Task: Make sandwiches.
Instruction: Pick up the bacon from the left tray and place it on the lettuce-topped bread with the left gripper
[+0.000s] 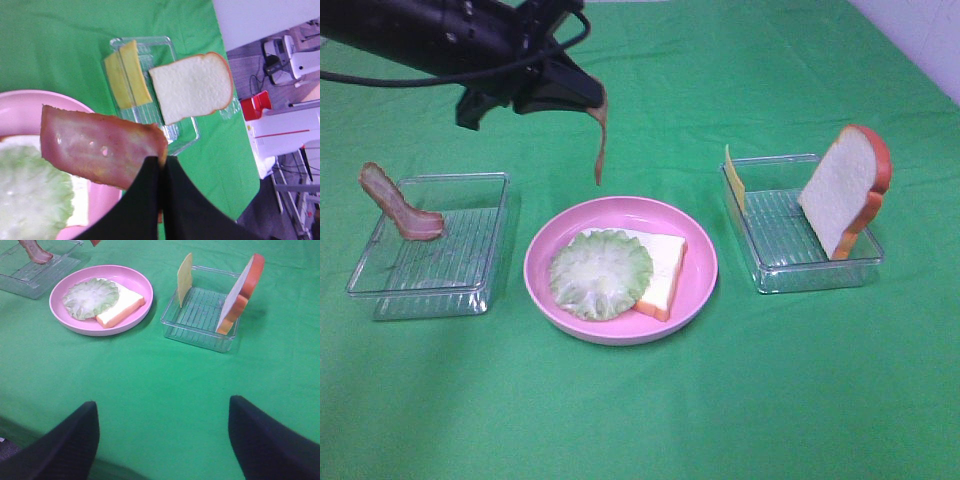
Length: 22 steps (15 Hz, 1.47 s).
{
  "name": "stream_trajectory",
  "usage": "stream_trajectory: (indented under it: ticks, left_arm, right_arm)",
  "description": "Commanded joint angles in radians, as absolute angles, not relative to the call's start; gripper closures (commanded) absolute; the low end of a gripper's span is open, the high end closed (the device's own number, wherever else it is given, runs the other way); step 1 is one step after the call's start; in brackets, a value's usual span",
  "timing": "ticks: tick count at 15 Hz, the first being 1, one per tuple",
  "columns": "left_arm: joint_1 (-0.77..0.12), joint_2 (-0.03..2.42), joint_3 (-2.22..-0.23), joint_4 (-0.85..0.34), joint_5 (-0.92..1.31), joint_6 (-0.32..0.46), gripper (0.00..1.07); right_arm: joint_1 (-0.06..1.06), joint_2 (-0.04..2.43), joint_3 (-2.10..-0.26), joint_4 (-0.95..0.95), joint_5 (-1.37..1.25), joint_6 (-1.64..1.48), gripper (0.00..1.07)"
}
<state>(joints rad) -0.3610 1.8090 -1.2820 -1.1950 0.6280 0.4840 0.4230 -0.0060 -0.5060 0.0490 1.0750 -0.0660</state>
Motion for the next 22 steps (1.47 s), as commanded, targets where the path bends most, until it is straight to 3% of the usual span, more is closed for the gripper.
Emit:
stream_trajectory:
  ticks: [1,3,6,10,17,19,22]
  left_arm:
    - [-0.437,1.896,-1.313,-1.325,0.636,0.582,1.07]
    - [-0.484,1.993,-1.384,-1.327,0.686,0.590,1.07]
    - [-0.488,2.076,-1.437,-1.265,0.724,0.590,1.07]
    - [-0.434,2.104,-1.436,-0.993,0.698,0.460,1.07]
    - [-0.406,2.104,-1.436,-0.731,0.673,0.321,1.07]
    - [-0.406,2.103,-1.436,-0.674,0.666,0.297,0.92]
    - [-0.406,2.085,-1.439,-0.659,0.668,0.297,0.43]
  right_arm:
    - [0.422,-0.013,-0.504,0.050,1.061,-0.075,0.38]
    - [0.422,-0.013,-0.504,0.050,1.061,-0.075,0.38]
    - [0.422,-0.013,-0.504,0.050,1.061,-0.075,0.38]
    - [0.422,-0.013,-0.504,0.050,1.061,-0.075,0.38]
    - [0.422,-0.013,-0.504,0.050,1.061,-0.074,0.38]
    - [0.422,-0.013,-0.504,0.050,1.061,-0.074,0.38]
    - [0.422,-0.013,-0.504,0.050,1.061,-0.074,0.38]
